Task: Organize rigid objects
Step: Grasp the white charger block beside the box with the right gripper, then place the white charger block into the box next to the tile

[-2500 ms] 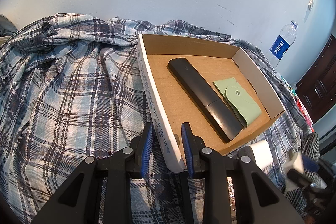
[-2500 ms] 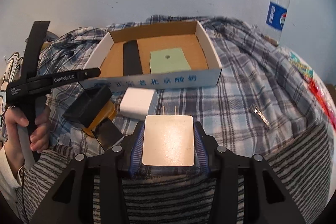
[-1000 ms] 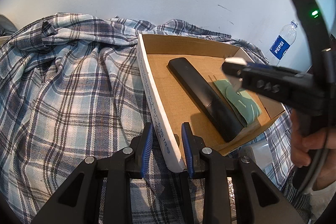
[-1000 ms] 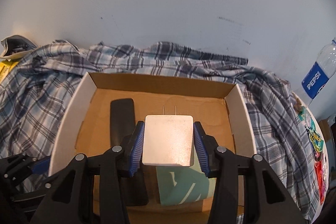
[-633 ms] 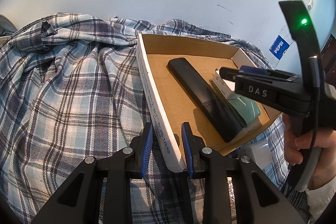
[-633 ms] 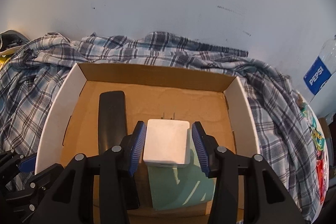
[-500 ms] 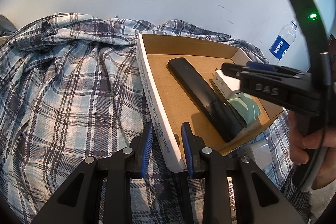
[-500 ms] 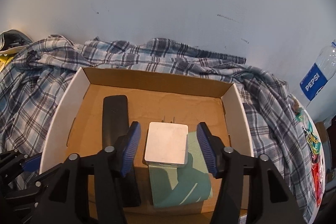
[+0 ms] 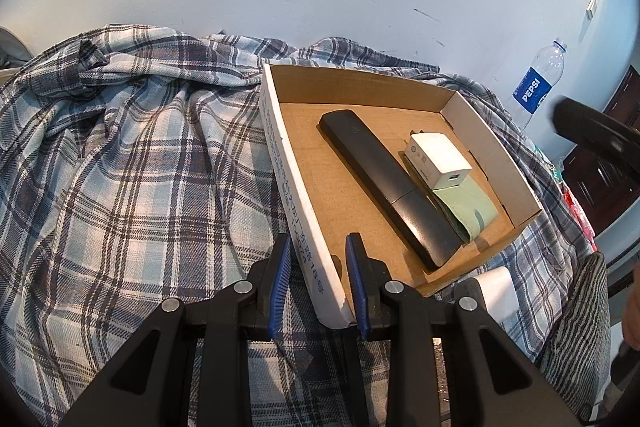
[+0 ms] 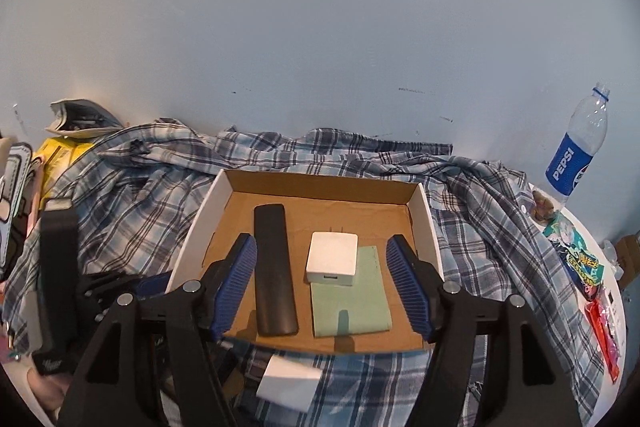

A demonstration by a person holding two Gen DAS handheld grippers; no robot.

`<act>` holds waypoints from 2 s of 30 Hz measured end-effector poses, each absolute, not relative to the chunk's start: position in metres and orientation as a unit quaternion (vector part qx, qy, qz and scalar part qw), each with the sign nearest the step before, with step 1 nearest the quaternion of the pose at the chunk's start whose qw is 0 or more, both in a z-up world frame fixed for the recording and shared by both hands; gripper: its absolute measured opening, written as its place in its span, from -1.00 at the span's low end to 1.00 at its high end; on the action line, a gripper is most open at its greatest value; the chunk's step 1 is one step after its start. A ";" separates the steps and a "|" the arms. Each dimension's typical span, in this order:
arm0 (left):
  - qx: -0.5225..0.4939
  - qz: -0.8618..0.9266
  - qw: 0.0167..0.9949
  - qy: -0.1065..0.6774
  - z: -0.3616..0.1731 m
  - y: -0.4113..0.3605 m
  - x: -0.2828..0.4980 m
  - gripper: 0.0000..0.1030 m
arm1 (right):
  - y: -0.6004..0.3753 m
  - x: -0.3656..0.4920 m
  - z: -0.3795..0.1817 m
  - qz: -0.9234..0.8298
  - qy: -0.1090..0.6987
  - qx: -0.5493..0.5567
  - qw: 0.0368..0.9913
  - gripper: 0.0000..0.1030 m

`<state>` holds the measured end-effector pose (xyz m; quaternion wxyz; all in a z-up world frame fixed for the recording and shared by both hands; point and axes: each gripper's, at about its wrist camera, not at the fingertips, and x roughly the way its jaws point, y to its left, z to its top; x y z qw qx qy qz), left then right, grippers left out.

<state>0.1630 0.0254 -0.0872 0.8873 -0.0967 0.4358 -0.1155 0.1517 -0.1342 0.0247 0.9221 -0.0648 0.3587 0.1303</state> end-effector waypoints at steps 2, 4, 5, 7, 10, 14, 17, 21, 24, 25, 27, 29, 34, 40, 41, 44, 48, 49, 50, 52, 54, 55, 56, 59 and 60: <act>-0.097 -0.116 0.887 0.436 -0.087 0.025 0.163 -0.45 | -0.137 0.140 0.028 0.132 0.353 -0.066 0.924 0.29; -0.097 -0.116 0.887 0.436 -0.087 0.025 0.163 -0.45 | -0.141 0.129 0.028 0.137 0.351 -0.065 0.924 0.29; -0.097 -0.116 0.887 0.436 -0.087 0.025 0.163 -0.45 | -0.143 0.125 0.026 0.138 0.351 -0.067 0.924 0.29; -0.097 -0.115 0.887 0.436 -0.087 0.025 0.163 -0.45 | -0.146 0.116 0.020 0.131 0.355 -0.071 0.923 0.30; -0.097 -0.115 0.887 0.436 -0.087 0.025 0.163 -0.45 | -0.148 0.111 0.003 0.130 0.380 -0.071 0.913 0.29; -0.097 -0.116 0.887 0.436 -0.087 0.025 0.163 -0.45 | -0.148 0.113 -0.022 0.132 0.419 -0.065 0.896 0.29; -0.097 -0.116 0.887 0.436 -0.087 0.025 0.163 -0.45 | -0.148 0.117 -0.036 0.136 0.442 -0.048 0.885 0.29; -0.097 -0.116 0.887 0.436 -0.087 0.025 0.163 -0.45 | -0.146 0.121 -0.048 0.139 0.459 -0.031 0.877 0.29; -0.097 -0.115 0.887 0.436 -0.087 0.025 0.163 -0.45 | -0.145 0.124 -0.055 0.136 0.476 -0.019 0.869 0.30; -0.096 -0.115 0.888 0.436 -0.087 0.025 0.163 -0.45 | -0.144 0.125 -0.058 0.131 0.484 -0.017 0.865 0.29; -0.092 -0.114 0.889 0.435 -0.087 0.024 0.163 -0.45 | -0.142 0.127 -0.064 0.134 0.496 -0.009 0.858 0.29; -0.093 -0.115 0.888 0.435 -0.087 0.024 0.163 -0.45 | -0.142 0.128 -0.068 0.129 0.502 -0.001 0.855 0.29; -0.094 -0.115 0.888 0.435 -0.088 0.024 0.164 -0.45 | -0.141 0.130 -0.073 0.132 0.502 0.005 0.855 -0.03; -0.094 -0.115 0.888 0.435 -0.088 0.024 0.164 -0.45 | -0.141 0.125 -0.071 0.133 0.496 -0.021 0.858 -0.06; -0.094 -0.115 0.888 0.435 -0.088 0.024 0.164 -0.45 | -0.143 0.123 -0.070 0.134 0.496 -0.022 0.858 -0.05; -0.094 -0.115 0.888 0.435 -0.088 0.024 0.164 -0.45 | -0.151 0.117 -0.065 0.132 0.488 -0.020 0.862 -0.05; -0.094 -0.115 0.888 0.435 -0.088 0.024 0.164 -0.45 | -0.159 0.111 -0.054 0.127 0.479 -0.025 0.868 -0.05; -0.094 -0.115 0.888 0.435 -0.088 0.024 0.164 -0.45 | -0.161 0.110 -0.051 0.125 0.477 -0.024 0.869 -0.05; -0.094 -0.115 0.888 0.435 -0.088 0.024 0.164 -0.45 | -0.163 0.109 -0.048 0.123 0.475 -0.023 0.871 -0.06; -0.094 -0.115 0.888 0.435 -0.088 0.024 0.164 -0.45 | -0.167 0.107 -0.042 0.122 0.470 -0.021 0.874 -0.05; -0.094 -0.115 0.888 0.435 -0.088 0.024 0.164 -0.45 | -0.171 0.105 -0.036 0.121 0.462 -0.020 0.878 -0.05; -0.094 -0.115 0.888 0.435 -0.088 0.024 0.164 -0.45 | -0.172 0.104 -0.032 0.121 0.459 -0.020 0.880 -0.05; -0.094 -0.115 0.888 0.435 -0.088 0.024 0.164 -0.45 | -0.173 0.104 -0.029 0.120 0.455 -0.020 0.882 -0.05; -0.094 -0.115 0.888 0.435 -0.088 0.024 0.164 -0.45 | -0.177 0.104 -0.018 0.118 0.440 -0.020 0.890 -0.05; -0.094 -0.115 0.888 0.435 -0.088 0.024 0.164 -0.45 | -0.177 0.105 -0.014 0.117 0.435 -0.020 0.893 -0.05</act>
